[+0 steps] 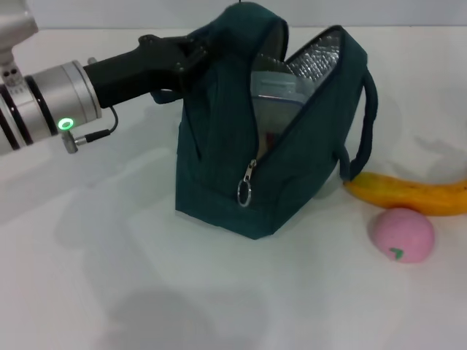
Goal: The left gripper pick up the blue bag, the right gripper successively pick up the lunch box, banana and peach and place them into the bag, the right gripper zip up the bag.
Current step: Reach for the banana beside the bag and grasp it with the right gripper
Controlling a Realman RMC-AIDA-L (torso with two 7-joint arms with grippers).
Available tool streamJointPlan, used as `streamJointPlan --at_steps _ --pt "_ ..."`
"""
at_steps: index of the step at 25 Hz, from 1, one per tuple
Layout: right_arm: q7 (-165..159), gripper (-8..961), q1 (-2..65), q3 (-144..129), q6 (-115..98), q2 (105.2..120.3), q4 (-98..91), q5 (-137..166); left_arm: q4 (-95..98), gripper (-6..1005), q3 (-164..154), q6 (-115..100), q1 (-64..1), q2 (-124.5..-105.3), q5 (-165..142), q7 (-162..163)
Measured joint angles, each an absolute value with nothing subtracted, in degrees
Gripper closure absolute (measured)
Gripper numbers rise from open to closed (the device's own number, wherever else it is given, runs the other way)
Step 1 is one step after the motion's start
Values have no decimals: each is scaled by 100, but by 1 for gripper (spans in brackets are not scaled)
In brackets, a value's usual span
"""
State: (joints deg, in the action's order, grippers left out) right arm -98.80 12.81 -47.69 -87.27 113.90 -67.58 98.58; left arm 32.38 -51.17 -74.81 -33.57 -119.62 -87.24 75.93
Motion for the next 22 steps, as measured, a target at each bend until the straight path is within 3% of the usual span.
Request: streamJointPlan --at_steps 3,5,9,17,22 --pt "-10063 225 1569 -4607 -8718 11287 -6828 10488 2995 924 -5131 -7374 -3362 -11963 -8460 7333" --pt "-10235 224 1806 -4558 -8769 11106 -6827 10855 2820 924 -5133 -7276 -3360 -11963 -8137 7071" --pt "-10336 222 2068 -4549 -8865 10894 -6694 11220 2543 924 -5137 -7308 -3305 -11964 -7568 6518" --pt "-10261 208 2375 -4633 -9622 10843 -6804 11845 2126 924 -5171 -7495 -3301 -11959 -7418 6326" --pt "-10261 158 2549 -4692 -9633 10908 -6887 12666 1853 924 -5156 -7485 -3294 -11990 -7379 6262"
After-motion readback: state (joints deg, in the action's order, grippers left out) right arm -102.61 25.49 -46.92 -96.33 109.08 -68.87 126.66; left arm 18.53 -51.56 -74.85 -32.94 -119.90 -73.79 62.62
